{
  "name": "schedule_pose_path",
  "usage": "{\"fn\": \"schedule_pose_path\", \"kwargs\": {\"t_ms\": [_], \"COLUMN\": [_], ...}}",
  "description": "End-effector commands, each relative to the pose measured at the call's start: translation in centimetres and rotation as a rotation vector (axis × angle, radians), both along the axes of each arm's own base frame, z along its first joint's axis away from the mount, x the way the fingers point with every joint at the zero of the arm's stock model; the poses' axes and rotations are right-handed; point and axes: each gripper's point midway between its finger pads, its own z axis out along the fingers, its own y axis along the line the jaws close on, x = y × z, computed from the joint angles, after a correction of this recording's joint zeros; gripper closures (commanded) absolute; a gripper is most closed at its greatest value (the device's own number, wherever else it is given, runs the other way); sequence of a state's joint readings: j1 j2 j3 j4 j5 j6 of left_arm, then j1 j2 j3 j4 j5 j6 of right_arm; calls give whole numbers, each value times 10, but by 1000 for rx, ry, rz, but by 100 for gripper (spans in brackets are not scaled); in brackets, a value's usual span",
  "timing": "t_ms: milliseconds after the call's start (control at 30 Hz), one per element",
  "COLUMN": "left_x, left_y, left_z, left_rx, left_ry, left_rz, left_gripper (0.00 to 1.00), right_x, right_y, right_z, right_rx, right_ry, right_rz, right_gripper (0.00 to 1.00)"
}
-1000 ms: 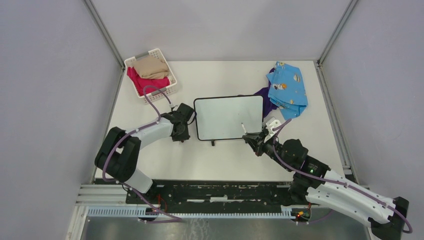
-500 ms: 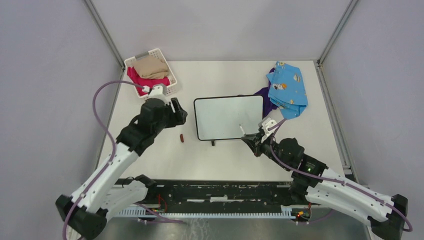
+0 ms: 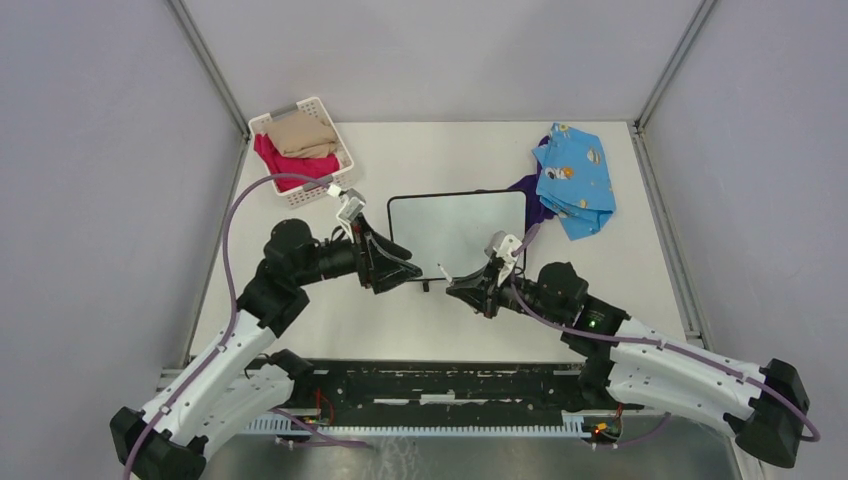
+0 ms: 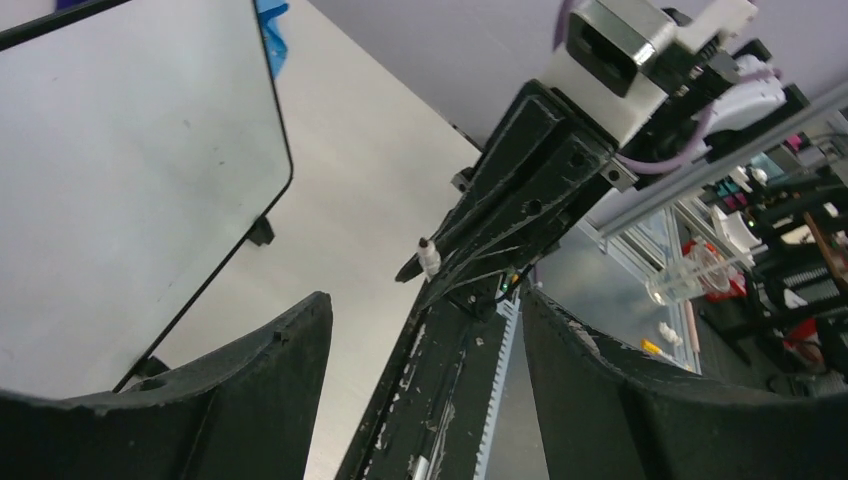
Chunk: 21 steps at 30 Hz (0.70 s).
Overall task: Write a sentence on the whiteboard
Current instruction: Place the pen cap at the center of the board, then adjust the whiteboard marker.
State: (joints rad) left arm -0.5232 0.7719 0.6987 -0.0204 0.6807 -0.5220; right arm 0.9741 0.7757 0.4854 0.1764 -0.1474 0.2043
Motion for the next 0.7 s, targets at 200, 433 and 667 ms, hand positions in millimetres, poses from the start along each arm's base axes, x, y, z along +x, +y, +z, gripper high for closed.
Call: {"fn": "schedule_pose_path", "kwargs": {"t_ms": [200,433,667], "left_x": [-23,-28,-41], "left_y": [-23,-39,-50], "left_z": [11,0,5], "left_rx": [-19,-1,-25], "left_ry": [-60,-19,-42], "left_rz": [-189,-249,-308], "left_gripper": [26,34,45], "right_x": [-18,-22,-26], "right_y": [36,40,38], "right_z": [64,66,64], "right_rx": [198,202,199], "right_ry": [-27,-23,-27], "right_rz": [188,219,237], "right_gripper": [100,100,100]}}
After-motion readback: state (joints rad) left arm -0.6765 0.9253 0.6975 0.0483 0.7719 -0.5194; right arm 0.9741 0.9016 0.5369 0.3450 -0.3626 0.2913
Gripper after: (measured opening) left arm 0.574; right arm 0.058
